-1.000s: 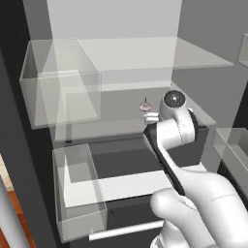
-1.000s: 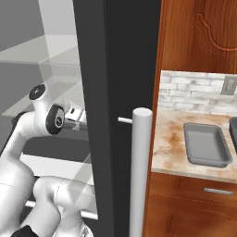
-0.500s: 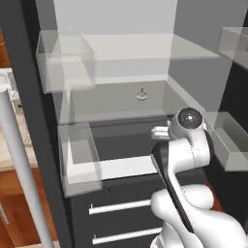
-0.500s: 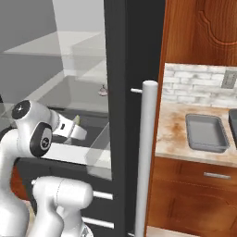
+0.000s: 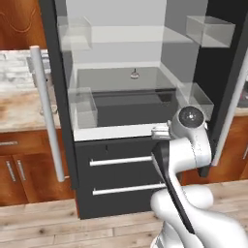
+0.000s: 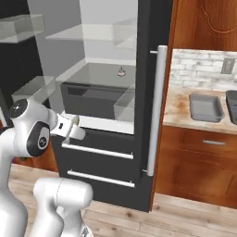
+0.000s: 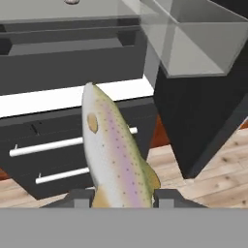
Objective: Place one garlic and one fish in each tupperware on the nearby counter, to pack two identical lunches.
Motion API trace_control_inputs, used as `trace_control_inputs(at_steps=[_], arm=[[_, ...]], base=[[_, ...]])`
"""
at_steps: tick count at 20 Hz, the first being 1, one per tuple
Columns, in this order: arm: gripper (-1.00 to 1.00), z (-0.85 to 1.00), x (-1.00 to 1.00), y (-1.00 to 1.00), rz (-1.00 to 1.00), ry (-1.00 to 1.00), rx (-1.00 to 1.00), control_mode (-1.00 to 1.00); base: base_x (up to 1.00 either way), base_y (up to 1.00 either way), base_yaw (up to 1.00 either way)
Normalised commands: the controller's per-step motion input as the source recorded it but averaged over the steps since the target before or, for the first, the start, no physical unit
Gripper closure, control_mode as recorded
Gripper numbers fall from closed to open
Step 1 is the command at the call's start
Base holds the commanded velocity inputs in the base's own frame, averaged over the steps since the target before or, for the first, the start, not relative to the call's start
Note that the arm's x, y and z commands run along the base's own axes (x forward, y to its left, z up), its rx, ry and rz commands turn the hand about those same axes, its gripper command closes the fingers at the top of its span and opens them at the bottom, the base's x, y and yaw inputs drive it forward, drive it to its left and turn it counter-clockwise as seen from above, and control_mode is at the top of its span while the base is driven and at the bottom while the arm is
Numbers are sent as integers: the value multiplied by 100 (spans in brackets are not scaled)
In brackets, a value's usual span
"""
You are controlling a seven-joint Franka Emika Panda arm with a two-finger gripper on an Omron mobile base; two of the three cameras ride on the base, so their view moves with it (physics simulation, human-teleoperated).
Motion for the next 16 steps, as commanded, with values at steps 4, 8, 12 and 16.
trace_control_inputs(at_steps=[4,8,12,16], arm=[[100,0,0,0,0,0,0,100],[100,0,0,0,0,0,0,100],[100,0,0,0,0,0,0,100],[100,0,0,0,0,0,0,100]], base=[[-56,-77,0],[-28,-98,0],[-15,-100,0],[-11,-100,0]])
